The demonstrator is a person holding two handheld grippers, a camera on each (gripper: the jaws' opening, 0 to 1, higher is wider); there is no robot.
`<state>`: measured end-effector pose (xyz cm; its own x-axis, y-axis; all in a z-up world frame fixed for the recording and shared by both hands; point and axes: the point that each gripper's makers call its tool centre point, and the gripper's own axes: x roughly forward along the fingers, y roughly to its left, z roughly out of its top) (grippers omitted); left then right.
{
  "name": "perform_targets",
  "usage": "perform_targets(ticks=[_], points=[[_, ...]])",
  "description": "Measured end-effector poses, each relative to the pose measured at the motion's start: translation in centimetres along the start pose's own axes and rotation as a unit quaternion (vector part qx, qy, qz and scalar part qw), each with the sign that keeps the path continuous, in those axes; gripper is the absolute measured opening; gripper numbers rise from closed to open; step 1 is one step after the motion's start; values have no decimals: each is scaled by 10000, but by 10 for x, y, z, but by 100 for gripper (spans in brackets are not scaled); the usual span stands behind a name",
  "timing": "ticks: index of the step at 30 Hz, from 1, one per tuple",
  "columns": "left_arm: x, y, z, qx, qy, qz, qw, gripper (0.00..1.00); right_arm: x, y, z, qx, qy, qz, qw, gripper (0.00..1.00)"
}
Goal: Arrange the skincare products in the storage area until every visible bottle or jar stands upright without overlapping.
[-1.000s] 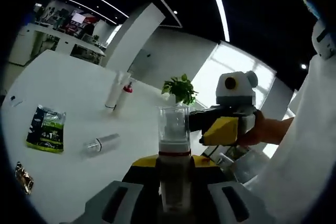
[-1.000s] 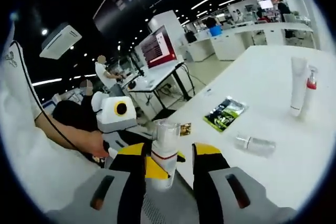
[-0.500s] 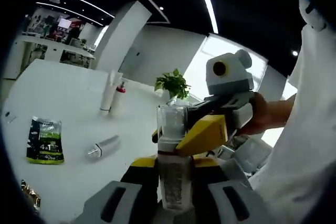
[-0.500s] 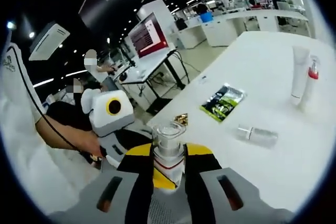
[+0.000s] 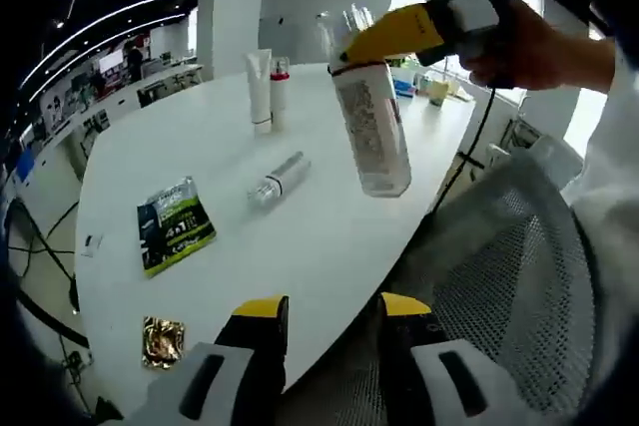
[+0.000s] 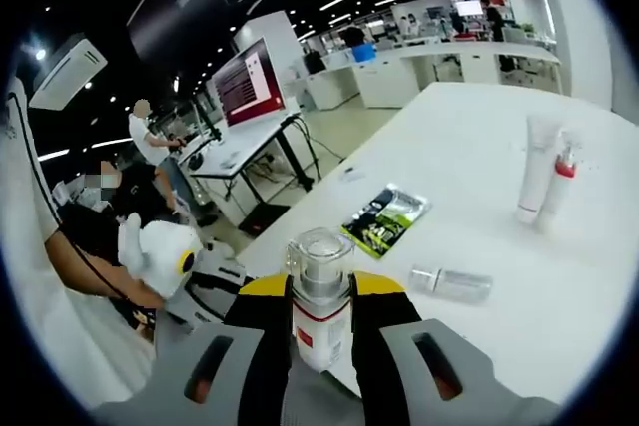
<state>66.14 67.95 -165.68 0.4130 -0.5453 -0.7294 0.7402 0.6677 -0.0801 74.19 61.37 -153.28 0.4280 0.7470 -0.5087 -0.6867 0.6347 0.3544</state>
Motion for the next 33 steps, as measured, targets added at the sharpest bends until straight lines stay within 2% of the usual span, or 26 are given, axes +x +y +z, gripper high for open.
perform_targets(ticks=[1, 2, 3, 4, 6, 8, 12, 14, 17, 20, 22, 26, 33], points=[[1, -3, -5, -27, 58, -27, 10000, 36, 0, -5, 1, 15, -32, -70, 10000, 19], [3, -4, -9, 253, 167, -3, 9995, 36, 0, -10, 3, 10, -82, -134, 9999, 19], [6, -3, -4, 446, 57, 89, 9990, 35, 1, -13, 3, 9, -106, -151, 9998, 19], [7, 0, 5, 697, -199, 330, 9968, 33, 3, -19, 1, 64, -99, -197, 9997, 19], [6, -2, 12, 1138, -339, 396, 9921, 29, 5, -28, -2, 33, -78, -312, 9995, 19], [5, -3, 10, 912, -402, 386, 9943, 29, 8, -40, -3, -22, -124, -428, 9990, 19], [12, 1, -2, 744, -64, 408, 9964, 29, 9, -59, 4, -12, -296, -654, 9974, 19], [14, 2, -9, 800, 141, 413, 9958, 29, 10, -69, 9, -29, -417, -814, 9958, 19], [14, 3, -9, 826, 125, 460, 9954, 29, 11, -81, 15, 46, -551, -952, 9939, 19], [14, 4, -13, 861, 217, 484, 9949, 29, 13, -97, 23, -121, -687, -1162, 9908, 19], [15, 5, -14, 932, 252, 523, 9940, 28, 12, -112, 26, -402, -656, -1478, 9860, 19], [15, 7, -18, 945, 348, 565, 9933, 28, 16, -126, 30, -549, -747, -1605, 9827, 19], [15, 12, -21, 1031, 427, 689, 9914, 26, 29, -166, 39, -455, -823, -1824, 9787, 19]])
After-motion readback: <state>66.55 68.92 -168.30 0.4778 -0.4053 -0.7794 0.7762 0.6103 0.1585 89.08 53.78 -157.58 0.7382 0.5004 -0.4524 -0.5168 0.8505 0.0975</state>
